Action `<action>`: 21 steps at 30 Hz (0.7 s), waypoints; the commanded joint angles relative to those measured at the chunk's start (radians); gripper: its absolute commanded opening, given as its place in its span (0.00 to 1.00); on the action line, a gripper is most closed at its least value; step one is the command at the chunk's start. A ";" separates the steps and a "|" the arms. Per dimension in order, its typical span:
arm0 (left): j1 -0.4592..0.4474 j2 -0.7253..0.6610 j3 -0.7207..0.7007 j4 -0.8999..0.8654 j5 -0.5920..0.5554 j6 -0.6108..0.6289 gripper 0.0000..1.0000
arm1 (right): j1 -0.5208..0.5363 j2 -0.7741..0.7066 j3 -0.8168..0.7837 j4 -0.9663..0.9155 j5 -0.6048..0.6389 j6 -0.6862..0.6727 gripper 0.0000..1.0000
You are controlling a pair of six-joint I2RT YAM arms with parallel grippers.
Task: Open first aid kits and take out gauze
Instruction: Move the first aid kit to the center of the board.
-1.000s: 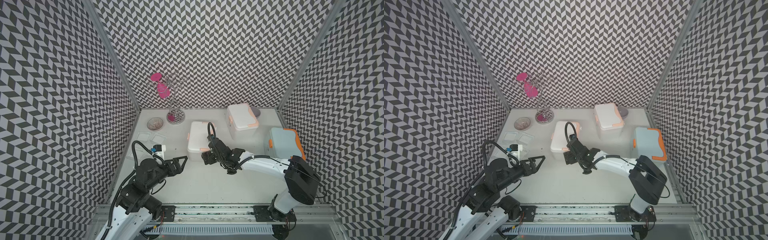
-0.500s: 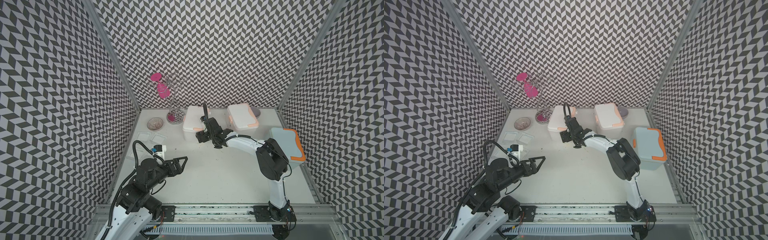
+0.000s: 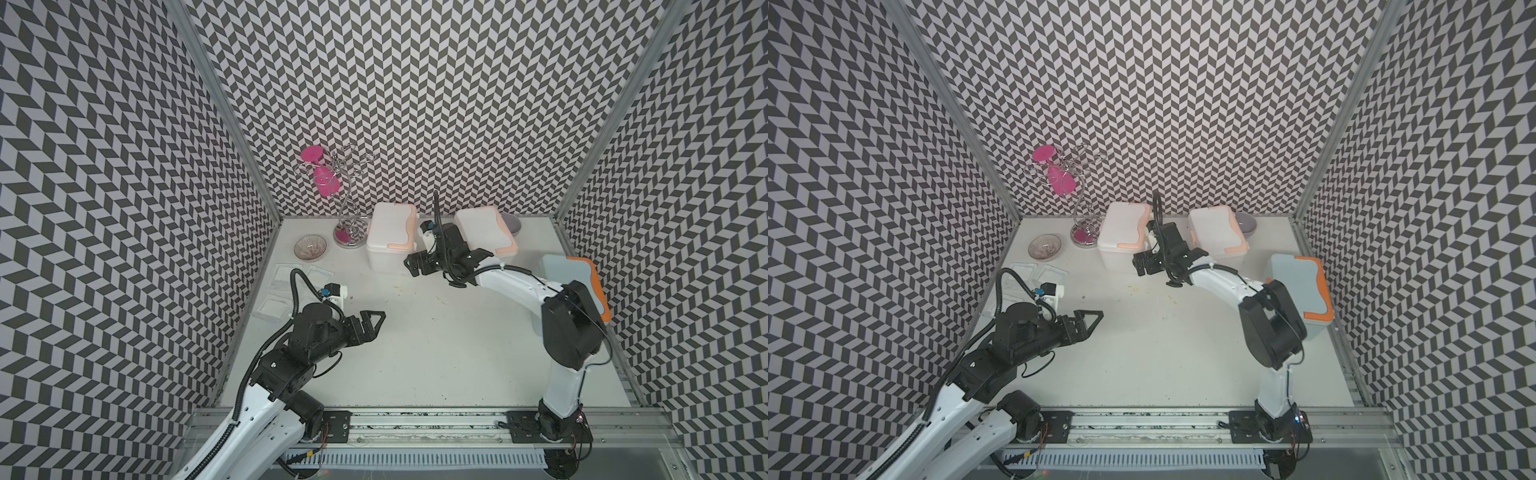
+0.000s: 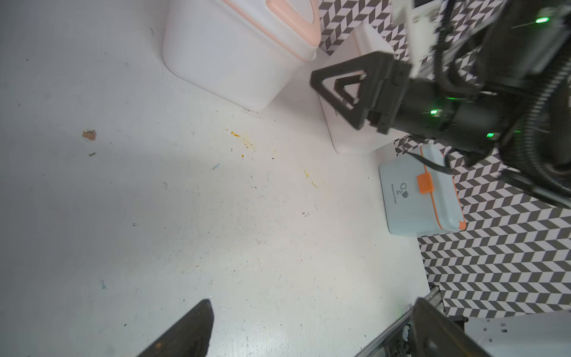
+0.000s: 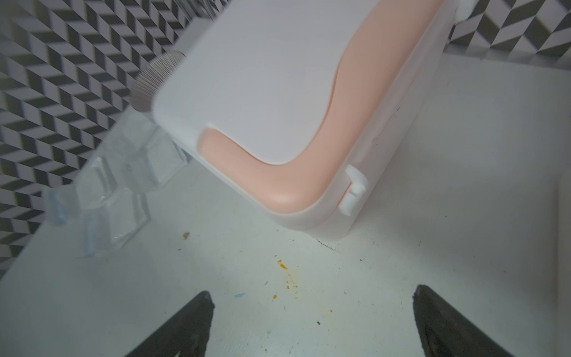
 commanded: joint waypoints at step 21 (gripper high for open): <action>-0.211 1.427 1.275 0.028 0.021 0.176 0.99 | -0.663 -0.114 -0.096 0.133 -0.304 0.193 1.00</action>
